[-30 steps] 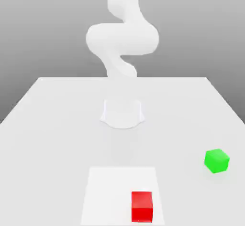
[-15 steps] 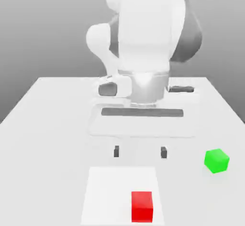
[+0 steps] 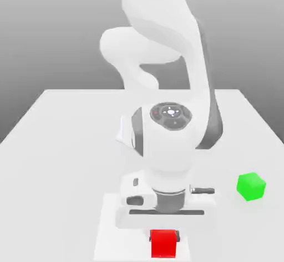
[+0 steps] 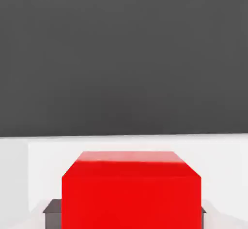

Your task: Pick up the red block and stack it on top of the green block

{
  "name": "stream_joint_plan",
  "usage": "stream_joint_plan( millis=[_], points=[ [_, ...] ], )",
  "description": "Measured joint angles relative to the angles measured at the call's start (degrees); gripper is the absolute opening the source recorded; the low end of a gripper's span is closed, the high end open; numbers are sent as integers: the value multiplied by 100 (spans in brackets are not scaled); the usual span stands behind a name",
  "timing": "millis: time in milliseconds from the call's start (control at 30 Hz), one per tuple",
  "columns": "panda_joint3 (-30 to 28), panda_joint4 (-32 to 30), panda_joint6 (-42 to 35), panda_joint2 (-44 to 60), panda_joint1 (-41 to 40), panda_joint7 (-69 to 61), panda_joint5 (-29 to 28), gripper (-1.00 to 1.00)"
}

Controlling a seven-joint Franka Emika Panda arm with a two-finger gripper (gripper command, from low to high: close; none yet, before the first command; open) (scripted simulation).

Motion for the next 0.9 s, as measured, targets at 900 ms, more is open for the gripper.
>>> stream_joint_plan(
  millis=[900],
  points=[
    [1863, -1293, -1102, -2430, 2269, -1414, 677, -100]
  ],
)
